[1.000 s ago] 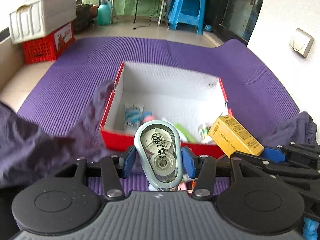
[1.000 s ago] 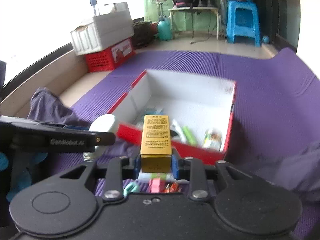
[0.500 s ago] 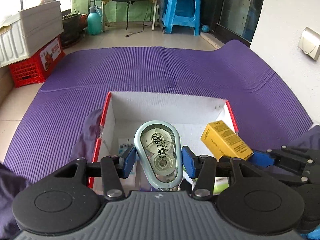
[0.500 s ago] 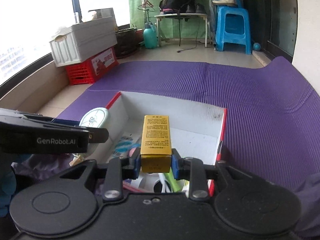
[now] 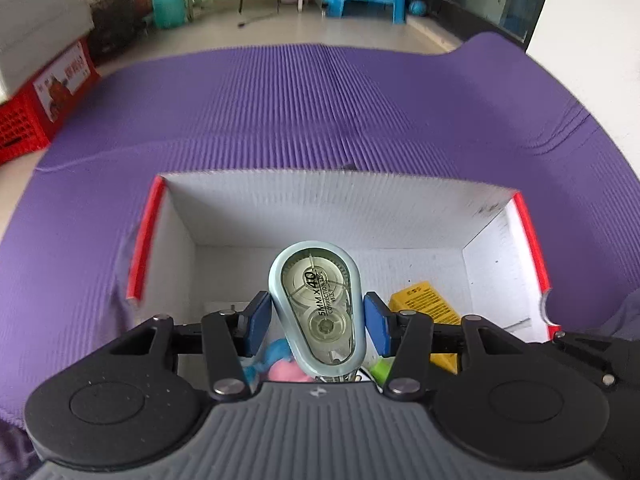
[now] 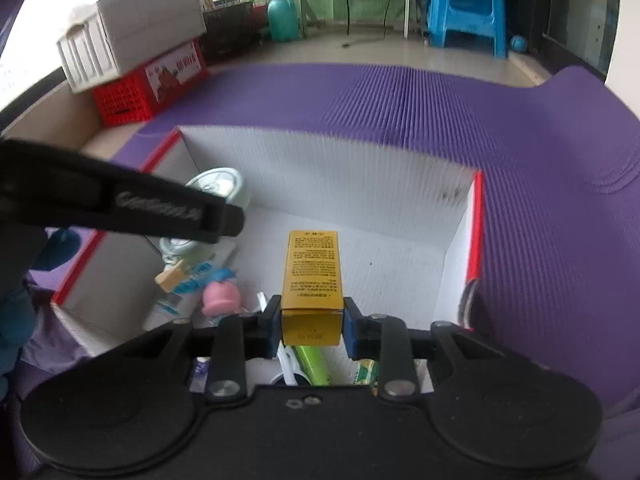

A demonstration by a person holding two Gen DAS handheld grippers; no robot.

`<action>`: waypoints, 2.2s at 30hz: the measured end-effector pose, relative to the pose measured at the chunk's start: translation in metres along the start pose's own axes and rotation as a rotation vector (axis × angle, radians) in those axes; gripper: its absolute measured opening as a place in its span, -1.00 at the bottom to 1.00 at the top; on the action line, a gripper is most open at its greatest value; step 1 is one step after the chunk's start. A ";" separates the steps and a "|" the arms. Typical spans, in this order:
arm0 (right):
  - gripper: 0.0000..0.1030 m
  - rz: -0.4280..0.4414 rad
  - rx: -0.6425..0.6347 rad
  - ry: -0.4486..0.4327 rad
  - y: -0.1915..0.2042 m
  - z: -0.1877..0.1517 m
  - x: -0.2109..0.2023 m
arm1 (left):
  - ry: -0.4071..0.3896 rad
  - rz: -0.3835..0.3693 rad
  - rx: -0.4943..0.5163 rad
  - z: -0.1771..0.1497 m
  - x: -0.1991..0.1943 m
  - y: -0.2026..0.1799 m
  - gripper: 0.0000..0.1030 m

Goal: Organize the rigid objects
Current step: 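Carry the correction tape and yellow box into the shoebox, then open both grippers to release the tape roller and yellow box, then withdraw both tools from the shoebox back over the marker and clip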

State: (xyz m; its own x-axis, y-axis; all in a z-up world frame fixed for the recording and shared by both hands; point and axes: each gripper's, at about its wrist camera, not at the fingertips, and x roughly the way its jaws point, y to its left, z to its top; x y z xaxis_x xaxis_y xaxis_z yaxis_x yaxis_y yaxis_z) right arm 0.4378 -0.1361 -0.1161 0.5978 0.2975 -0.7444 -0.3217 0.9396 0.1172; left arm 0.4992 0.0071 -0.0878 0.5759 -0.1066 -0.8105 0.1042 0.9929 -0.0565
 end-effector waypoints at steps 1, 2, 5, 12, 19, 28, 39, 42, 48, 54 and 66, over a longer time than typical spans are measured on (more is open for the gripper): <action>-0.45 -0.002 -0.003 0.006 0.000 -0.001 0.004 | 0.010 -0.002 -0.001 0.001 0.006 0.000 -0.03; -0.45 -0.001 -0.007 0.013 0.001 -0.001 0.008 | 0.024 -0.003 -0.001 0.002 0.013 0.000 -0.03; -0.45 -0.025 -0.023 0.038 0.002 -0.003 0.020 | 0.067 0.006 0.004 0.002 0.033 -0.001 -0.03; -0.45 -0.065 -0.039 0.076 0.001 -0.003 0.036 | 0.122 0.017 0.023 -0.001 0.056 -0.004 -0.03; -0.44 -0.060 -0.037 0.089 0.002 -0.002 0.037 | 0.197 0.020 -0.018 -0.008 0.073 0.003 -0.03; -0.25 -0.030 -0.028 0.083 0.000 -0.003 0.029 | 0.157 -0.006 -0.071 -0.011 0.057 0.017 0.03; 0.23 0.004 -0.002 0.018 0.001 -0.003 -0.014 | 0.060 -0.038 -0.129 -0.028 -0.011 0.041 0.27; 0.26 0.012 -0.006 -0.001 0.005 -0.006 -0.032 | 0.025 -0.033 -0.133 -0.033 -0.034 0.042 0.27; 0.41 0.029 -0.008 -0.045 0.012 -0.010 -0.067 | -0.036 -0.022 -0.145 -0.045 -0.081 0.042 0.41; 0.59 0.037 -0.007 -0.082 0.017 -0.016 -0.099 | -0.075 -0.019 -0.142 -0.062 -0.113 0.036 0.42; 0.94 0.083 0.025 -0.165 0.016 -0.038 -0.165 | -0.189 0.023 -0.098 -0.098 -0.183 0.011 0.58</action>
State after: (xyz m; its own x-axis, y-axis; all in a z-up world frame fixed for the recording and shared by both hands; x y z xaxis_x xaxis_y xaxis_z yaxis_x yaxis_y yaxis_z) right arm 0.3060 -0.1766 -0.0161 0.6828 0.3957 -0.6142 -0.3574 0.9141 0.1916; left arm 0.3153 0.0425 0.0023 0.7198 -0.0823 -0.6893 0.0154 0.9946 -0.1026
